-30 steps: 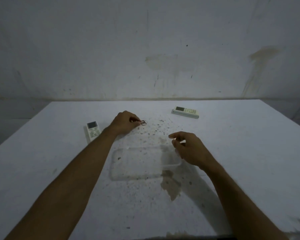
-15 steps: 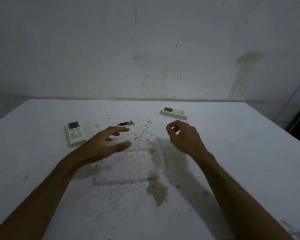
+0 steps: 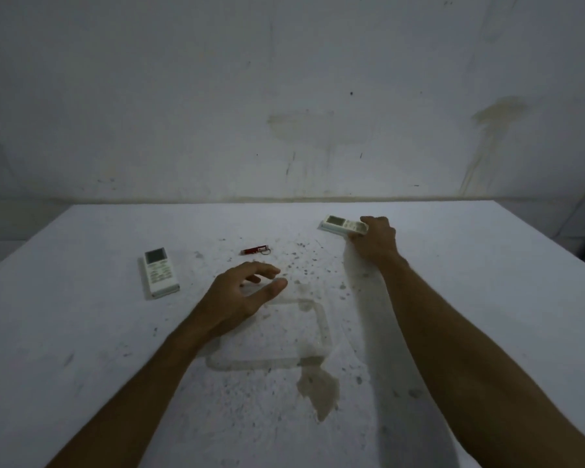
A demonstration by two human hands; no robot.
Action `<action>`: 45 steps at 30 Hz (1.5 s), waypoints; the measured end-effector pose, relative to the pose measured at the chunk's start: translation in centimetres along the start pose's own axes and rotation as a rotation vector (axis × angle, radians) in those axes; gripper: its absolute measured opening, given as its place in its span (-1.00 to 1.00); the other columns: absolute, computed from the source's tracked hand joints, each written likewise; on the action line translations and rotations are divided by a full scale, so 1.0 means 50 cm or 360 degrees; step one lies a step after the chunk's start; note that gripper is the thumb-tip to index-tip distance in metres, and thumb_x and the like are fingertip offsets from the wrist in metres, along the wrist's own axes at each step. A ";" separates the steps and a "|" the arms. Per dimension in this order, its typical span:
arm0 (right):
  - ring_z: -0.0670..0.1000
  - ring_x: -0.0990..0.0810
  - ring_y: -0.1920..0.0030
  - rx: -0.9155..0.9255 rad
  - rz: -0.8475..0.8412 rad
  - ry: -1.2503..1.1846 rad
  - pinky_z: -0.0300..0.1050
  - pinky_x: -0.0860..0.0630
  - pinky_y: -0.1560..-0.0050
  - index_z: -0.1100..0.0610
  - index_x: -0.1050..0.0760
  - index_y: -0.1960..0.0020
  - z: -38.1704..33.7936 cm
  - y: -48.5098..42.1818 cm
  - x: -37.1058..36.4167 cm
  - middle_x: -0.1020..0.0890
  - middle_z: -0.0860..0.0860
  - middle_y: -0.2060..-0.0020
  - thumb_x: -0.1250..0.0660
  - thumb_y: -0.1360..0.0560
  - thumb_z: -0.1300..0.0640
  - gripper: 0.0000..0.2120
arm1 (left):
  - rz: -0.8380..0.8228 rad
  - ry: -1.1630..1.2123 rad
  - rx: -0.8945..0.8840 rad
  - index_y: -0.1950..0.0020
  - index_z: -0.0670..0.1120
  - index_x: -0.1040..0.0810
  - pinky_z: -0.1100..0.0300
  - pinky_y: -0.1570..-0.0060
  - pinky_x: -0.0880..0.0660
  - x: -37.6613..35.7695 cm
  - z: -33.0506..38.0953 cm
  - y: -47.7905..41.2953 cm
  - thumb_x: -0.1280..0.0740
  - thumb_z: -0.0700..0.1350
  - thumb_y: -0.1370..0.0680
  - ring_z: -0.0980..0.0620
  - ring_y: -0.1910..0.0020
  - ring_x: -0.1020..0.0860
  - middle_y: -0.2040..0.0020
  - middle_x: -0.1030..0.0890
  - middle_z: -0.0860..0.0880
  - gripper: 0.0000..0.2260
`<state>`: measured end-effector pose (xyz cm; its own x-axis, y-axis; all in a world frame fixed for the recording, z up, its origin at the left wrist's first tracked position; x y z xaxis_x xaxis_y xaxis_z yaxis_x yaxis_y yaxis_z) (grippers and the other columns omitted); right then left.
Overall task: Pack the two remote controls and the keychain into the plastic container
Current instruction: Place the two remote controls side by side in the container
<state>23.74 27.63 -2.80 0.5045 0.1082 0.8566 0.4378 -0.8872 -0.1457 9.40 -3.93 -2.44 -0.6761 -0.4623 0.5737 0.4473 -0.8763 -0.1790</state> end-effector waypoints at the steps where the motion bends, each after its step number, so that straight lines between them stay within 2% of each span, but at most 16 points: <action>1: 0.28 -0.50 -0.27 0.0025 0.0002 0.0004 0.09 -0.41 -0.30 0.09 -0.54 -0.34 -0.001 0.005 0.004 -0.51 0.22 -0.30 -0.39 -0.47 -0.15 -0.48 | 0.0015 0.0031 0.0013 -0.19 0.20 -0.63 0.05 -0.19 -0.57 -0.001 -0.001 -0.001 -0.30 0.46 -0.42 0.21 -0.12 -0.61 -0.16 -0.65 0.25 -0.51; 4: 0.24 -0.50 -0.27 0.0135 -0.0016 -0.0063 0.07 -0.38 -0.35 0.15 -0.54 -0.35 -0.018 0.040 0.025 -0.50 0.22 -0.31 -0.44 -0.48 -0.10 -0.48 | 0.0142 0.0093 0.0012 -0.22 0.13 -0.64 0.05 -0.22 -0.56 0.005 0.004 0.001 -0.29 0.42 -0.45 0.20 -0.13 -0.61 -0.15 -0.67 0.21 -0.49; 8: 0.12 -0.55 -0.18 0.0462 -0.0031 -0.0261 -0.16 -0.48 -0.14 0.17 -0.52 -0.37 -0.080 0.142 0.063 -0.50 0.15 -0.27 -0.47 -0.49 -0.04 -0.48 | 0.0311 0.0147 -0.0065 -0.33 0.11 -0.57 0.12 -0.21 -0.57 0.029 0.013 0.006 -0.33 0.29 -0.53 0.21 -0.16 -0.60 -0.21 -0.65 0.18 -0.55; 12: -0.09 -0.53 -0.11 0.0793 -0.0141 -0.0472 -0.40 -0.51 0.00 0.10 -0.49 -0.40 -0.132 0.263 0.082 -0.50 0.01 -0.24 -0.43 -0.52 -0.06 -0.50 | 0.0253 0.0320 -0.0037 -0.55 0.13 -0.31 0.24 -0.12 -0.59 0.050 0.018 0.012 -0.44 0.30 -0.46 0.21 -0.23 -0.61 -0.39 -0.51 0.22 -0.28; 14: -0.13 -0.52 -0.13 0.0862 -0.0210 -0.0548 -0.44 -0.50 0.00 0.05 -0.47 -0.42 -0.147 0.307 0.087 -0.50 -0.04 -0.24 -0.41 -0.53 -0.07 -0.50 | 0.0241 0.0428 -0.0070 -0.58 0.06 -0.29 0.29 -0.02 -0.60 0.056 0.028 0.015 -0.48 0.13 -0.50 0.20 -0.18 -0.64 -0.39 -0.51 0.18 -0.30; 18: -0.12 -0.52 -0.13 0.0915 -0.0319 -0.0487 -0.31 -0.55 -0.04 -0.02 -0.45 -0.44 -0.172 0.360 0.101 -0.49 -0.06 -0.24 -0.34 -0.55 -0.14 -0.51 | 0.0266 0.0671 -0.0093 -0.41 -0.12 -0.54 0.09 -0.10 -0.65 0.076 0.042 0.025 -0.45 -0.05 -0.52 0.01 -0.08 -0.72 -0.22 -0.69 -0.05 -0.53; 20: -0.13 -0.53 -0.10 0.0943 -0.0412 -0.0426 -0.18 -0.59 -0.07 -0.07 -0.45 -0.42 -0.185 0.376 0.109 -0.51 -0.06 -0.23 -0.28 -0.54 -0.25 -0.49 | 0.0207 0.0792 -0.0066 -0.39 -0.14 -0.57 0.03 -0.18 -0.62 0.085 0.040 0.033 -0.42 -0.03 -0.53 -0.05 -0.13 -0.71 -0.19 -0.71 -0.07 -0.56; 23: -0.13 -0.55 -0.12 0.0912 -0.0700 -0.0549 -0.15 -0.58 -0.03 -0.13 -0.39 -0.46 -0.219 0.395 0.128 -0.52 -0.11 -0.28 -0.18 -0.54 -0.34 -0.44 | -0.0036 0.1035 -0.0072 -0.38 -0.22 -0.55 0.02 -0.29 -0.55 0.085 0.043 0.045 -0.32 -0.03 -0.60 -0.13 -0.27 -0.63 -0.28 -0.66 -0.16 -0.59; 26: -0.08 -0.53 -0.22 0.0898 -0.0879 -0.0814 -0.08 -0.52 -0.17 -0.27 -0.23 -0.52 -0.248 0.401 0.135 -0.45 -0.20 -0.33 -0.10 -0.66 -0.11 -0.57 | -0.0180 0.1384 -0.0044 -0.34 -0.28 -0.55 0.06 -0.29 -0.53 0.080 0.057 0.050 -0.24 -0.10 -0.64 -0.15 -0.31 -0.59 -0.30 -0.63 -0.23 -0.65; 29: -0.06 -0.52 -0.14 0.1041 -0.0836 -0.0716 -0.14 -0.48 -0.08 -0.40 -0.24 -0.47 -0.254 0.398 0.141 -0.46 -0.08 -0.24 -0.08 -0.64 0.11 -0.48 | -0.0198 0.1642 0.0078 -0.31 -0.27 -0.57 0.08 -0.23 -0.56 0.082 0.063 0.051 -0.26 -0.10 -0.63 -0.15 -0.28 -0.60 -0.29 -0.61 -0.28 -0.66; 33: -0.18 -0.49 -0.16 0.1223 -0.0943 -0.0777 -0.29 -0.52 -0.09 -0.34 -0.37 -0.43 -0.257 0.392 0.161 -0.42 -0.14 -0.27 -0.10 -0.53 0.15 -0.43 | -0.0256 0.1766 0.0266 -0.27 -0.28 -0.57 0.12 -0.08 -0.63 0.081 0.063 0.057 -0.27 -0.07 -0.60 -0.13 -0.18 -0.66 -0.23 -0.64 -0.28 -0.65; 36: -0.19 -0.47 -0.18 0.1337 -0.0971 -0.0590 -0.27 -0.55 -0.10 -0.25 -0.40 -0.42 -0.254 0.390 0.173 -0.38 -0.17 -0.29 -0.27 -0.49 0.21 -0.42 | -0.0250 0.1874 0.0295 -0.16 -0.21 -0.67 0.19 0.05 -0.66 0.074 0.071 0.058 -0.25 -0.06 -0.56 -0.07 -0.07 -0.71 -0.12 -0.70 -0.22 -0.68; 38: -0.21 -0.46 -0.14 0.1458 -0.0846 -0.0446 -0.29 -0.54 -0.01 -0.20 -0.39 -0.44 -0.259 0.392 0.177 -0.39 -0.16 -0.30 -0.44 -0.49 0.05 -0.44 | -0.0277 0.1852 0.0336 -0.05 -0.15 -0.76 0.17 0.05 -0.67 0.075 0.071 0.060 -0.26 -0.07 -0.58 -0.07 -0.06 -0.71 -0.10 -0.71 -0.21 -0.71; 40: -0.30 -0.44 -0.11 0.1560 -0.0692 -0.0437 -0.41 -0.45 0.04 -0.19 -0.43 -0.37 -0.270 0.392 0.186 -0.42 -0.17 -0.31 -0.52 -0.41 -0.12 -0.43 | -0.0423 0.1721 0.0339 -0.15 -0.13 -0.72 0.12 0.02 -0.67 0.083 0.073 0.063 -0.24 -0.07 -0.66 -0.11 -0.09 -0.68 -0.18 -0.66 -0.27 -0.72; 42: -0.31 -0.47 -0.07 0.1568 -0.0542 -0.0474 -0.45 -0.40 0.07 -0.23 -0.45 -0.30 -0.281 0.387 0.198 -0.46 -0.29 -0.27 -0.52 -0.33 -0.25 -0.42 | -0.0546 0.1302 0.0289 -0.27 -0.17 -0.61 0.15 0.18 -0.66 0.099 0.087 0.067 -0.17 -0.01 -0.71 -0.10 0.03 -0.69 -0.18 -0.66 -0.30 -0.66; 45: -0.25 -0.53 -0.04 0.1404 -0.0351 -0.0530 -0.35 -0.40 0.09 -0.23 -0.49 -0.22 -0.284 0.369 0.207 -0.54 -0.39 -0.11 -0.49 -0.33 -0.29 -0.50 | -0.0209 0.0787 0.0186 -0.21 -0.16 -0.64 0.16 0.34 -0.55 0.122 0.107 0.064 -0.16 0.12 -0.69 -0.09 0.22 -0.65 -0.03 -0.74 -0.20 -0.58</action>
<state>26.47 5.99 10.42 0.4696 0.4739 0.7449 0.8806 -0.1906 -0.4338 9.81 -8.82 4.78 -0.9139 -0.3830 0.1347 0.3833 -0.9233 -0.0243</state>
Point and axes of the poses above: each hand's wrist, its own y-axis away from the middle knuckle, its own x-axis out of the back of the hand, z = x × y, the point moved 1 cm from there along -y, towards the middle knuckle
